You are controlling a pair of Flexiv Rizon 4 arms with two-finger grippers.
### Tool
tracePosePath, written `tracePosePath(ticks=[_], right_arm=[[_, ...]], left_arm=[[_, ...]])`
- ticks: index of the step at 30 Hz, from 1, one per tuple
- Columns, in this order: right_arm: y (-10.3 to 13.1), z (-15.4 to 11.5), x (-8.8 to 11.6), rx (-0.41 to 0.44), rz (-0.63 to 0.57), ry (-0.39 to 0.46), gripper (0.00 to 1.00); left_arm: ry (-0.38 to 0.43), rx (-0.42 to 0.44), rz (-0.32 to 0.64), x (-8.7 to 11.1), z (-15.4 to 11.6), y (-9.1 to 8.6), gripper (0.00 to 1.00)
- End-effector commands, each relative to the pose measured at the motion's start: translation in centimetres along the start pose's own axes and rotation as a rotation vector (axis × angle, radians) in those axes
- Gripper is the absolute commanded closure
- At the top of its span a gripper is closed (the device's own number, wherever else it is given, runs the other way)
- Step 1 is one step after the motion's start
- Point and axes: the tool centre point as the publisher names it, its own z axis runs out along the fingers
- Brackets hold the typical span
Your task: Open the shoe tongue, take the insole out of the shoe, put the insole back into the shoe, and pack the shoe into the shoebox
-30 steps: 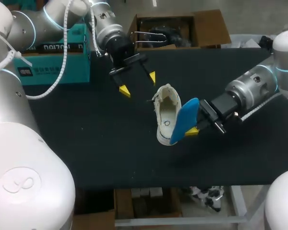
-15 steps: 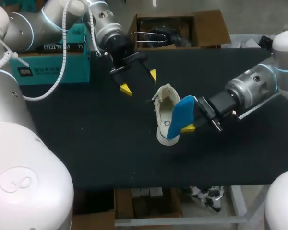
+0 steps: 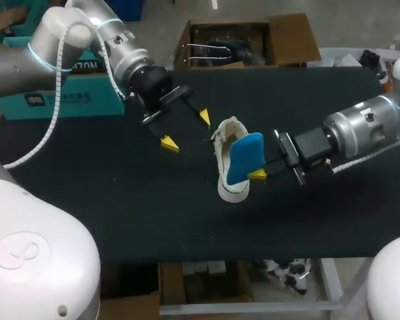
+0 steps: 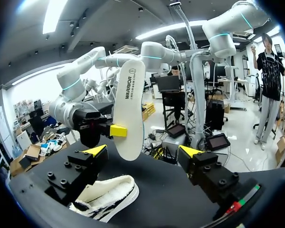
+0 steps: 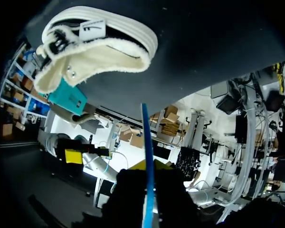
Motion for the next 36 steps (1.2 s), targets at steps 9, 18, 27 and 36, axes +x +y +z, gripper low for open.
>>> tracePosePath(ticks=[9, 18, 27, 36], right_arm=[[2.0, -1.7, 0.4, 0.005, -0.021, 0.072, 1.0], [3.6, -1.8, 1.4, -0.001, -0.038, 0.131, 1.0], [3.2, -1.4, 2.3, -0.043, -0.037, 0.159, 1.0], [3.4, -0.5, 2.2, -0.081, -0.07, 0.281, 1.0]], left_arm=[[-0.423, -0.233, -0.034, 1.6, 1.7, -1.7, 0.0], [-0.531, -0.27, -0.06, 1.2, 2.4, -1.2, 0.0], [-0.761, -0.312, -0.13, -0.5, 4.8, 1.2, 0.0], [-0.761, -0.312, -0.13, -0.5, 4.8, 1.2, 0.0]])
